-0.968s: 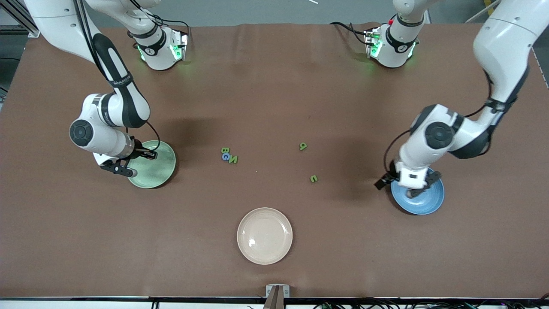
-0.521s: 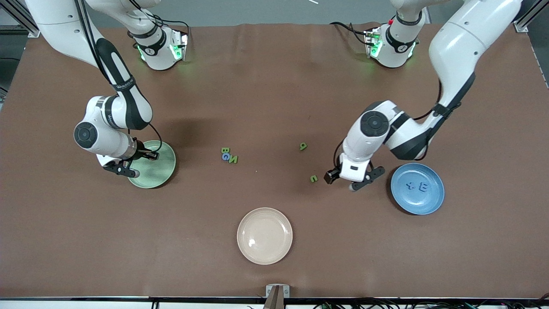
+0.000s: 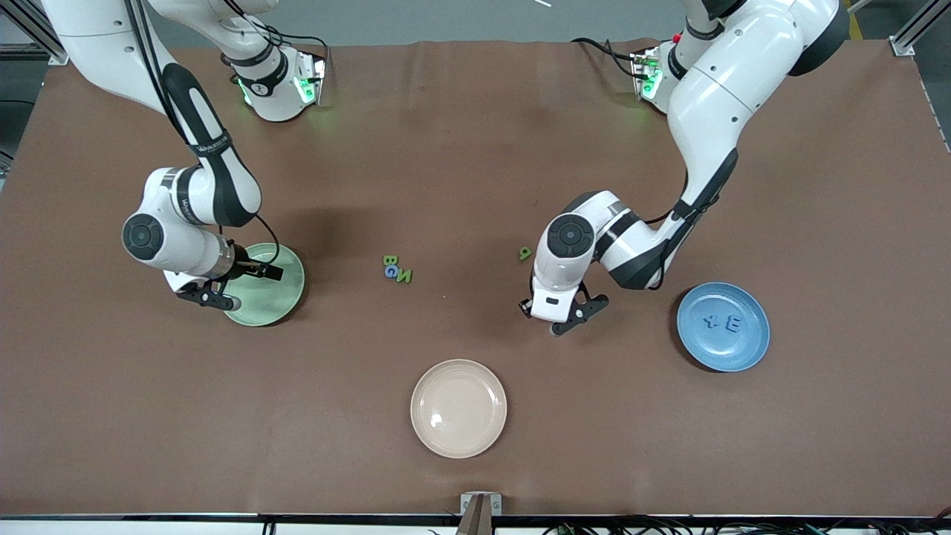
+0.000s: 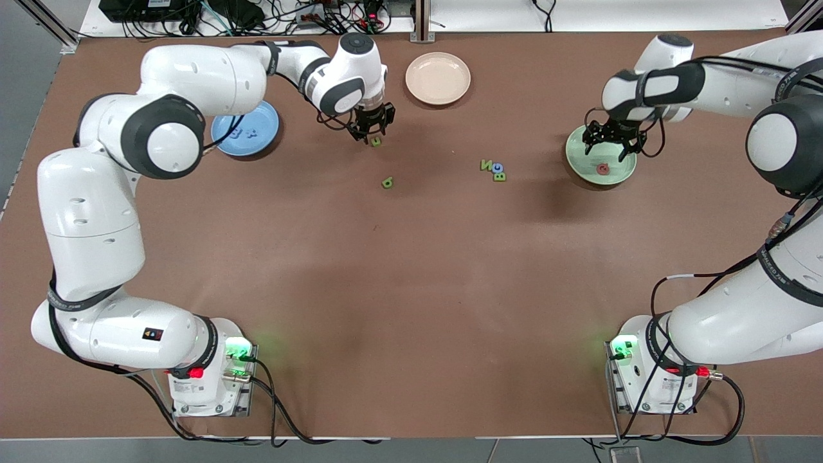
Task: Sort upper and lower case letters into plates
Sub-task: 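Grasp the green u with the left gripper while the right gripper releases the q, then drop the u in the blue plate while the right gripper reaches the letters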
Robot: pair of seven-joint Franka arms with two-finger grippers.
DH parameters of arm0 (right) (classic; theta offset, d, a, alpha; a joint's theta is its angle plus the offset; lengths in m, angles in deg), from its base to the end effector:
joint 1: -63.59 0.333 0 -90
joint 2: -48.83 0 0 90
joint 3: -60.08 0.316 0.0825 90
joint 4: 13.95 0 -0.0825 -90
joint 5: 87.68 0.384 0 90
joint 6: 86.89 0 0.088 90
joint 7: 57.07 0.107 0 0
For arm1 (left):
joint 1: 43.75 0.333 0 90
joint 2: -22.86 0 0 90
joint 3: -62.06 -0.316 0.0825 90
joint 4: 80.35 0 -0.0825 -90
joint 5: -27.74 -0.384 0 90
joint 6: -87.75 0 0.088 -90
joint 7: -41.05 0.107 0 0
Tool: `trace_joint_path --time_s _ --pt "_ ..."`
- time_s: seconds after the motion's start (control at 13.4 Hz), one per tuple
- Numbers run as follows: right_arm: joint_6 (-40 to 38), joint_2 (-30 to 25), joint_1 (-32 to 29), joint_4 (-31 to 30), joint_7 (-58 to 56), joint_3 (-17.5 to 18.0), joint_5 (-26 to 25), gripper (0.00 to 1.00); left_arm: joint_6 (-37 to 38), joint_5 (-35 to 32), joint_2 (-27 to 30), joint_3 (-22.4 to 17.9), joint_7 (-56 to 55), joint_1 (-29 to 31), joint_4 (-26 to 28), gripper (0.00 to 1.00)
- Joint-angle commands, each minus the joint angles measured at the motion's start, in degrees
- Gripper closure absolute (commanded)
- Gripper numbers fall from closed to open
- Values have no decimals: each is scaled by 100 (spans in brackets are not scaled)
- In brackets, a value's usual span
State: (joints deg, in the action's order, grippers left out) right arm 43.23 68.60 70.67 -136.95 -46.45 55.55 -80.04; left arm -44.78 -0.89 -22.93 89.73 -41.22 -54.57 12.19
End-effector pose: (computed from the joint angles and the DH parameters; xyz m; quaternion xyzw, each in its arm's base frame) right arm 0.5446 0.0272 0.2236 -0.9866 0.1171 0.1119 0.0197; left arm 0.5716 -0.3874 0.1950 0.9621 0.2722 0.0158 0.0009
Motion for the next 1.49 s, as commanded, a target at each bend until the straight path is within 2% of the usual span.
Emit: trace_joint_path --time_s 0.0,0.22,0.3,0.45,0.67,0.82,1.04,1.41 --pt "-1230 -122 -207 915 -157 6 -366 0 113 94 -228 -42 -9 -25 -281 45" --pt "-1901 -140 -286 1472 -165 14 -483 0 113 94 -263 -42 -9 -25 -272 54" --pt "-1911 -183 -269 1481 -113 23 -483 0 113 102 -307 -42 -52 -25 -281 54" --pt "-1850 -184 -234 1482 -78 23 -431 0 113 103 -325 -42 -123 -16 -272 62" --pt "-1744 -158 -199 1482 -60 32 -413 0 122 94 -273 -42 -140 10 -263 87" --pt "-1657 -149 -190 1481 19 49 -413 0 218 94 -89 -33 -193 141 -246 99" --pt "-1446 -122 -6 1473 185 58 -395 0 788 68 482 28 -89 597 -158 100" --pt "-1095 -17 214 1464 300 58 -395 0 904 67 1142 116 1526 1915 640 100"
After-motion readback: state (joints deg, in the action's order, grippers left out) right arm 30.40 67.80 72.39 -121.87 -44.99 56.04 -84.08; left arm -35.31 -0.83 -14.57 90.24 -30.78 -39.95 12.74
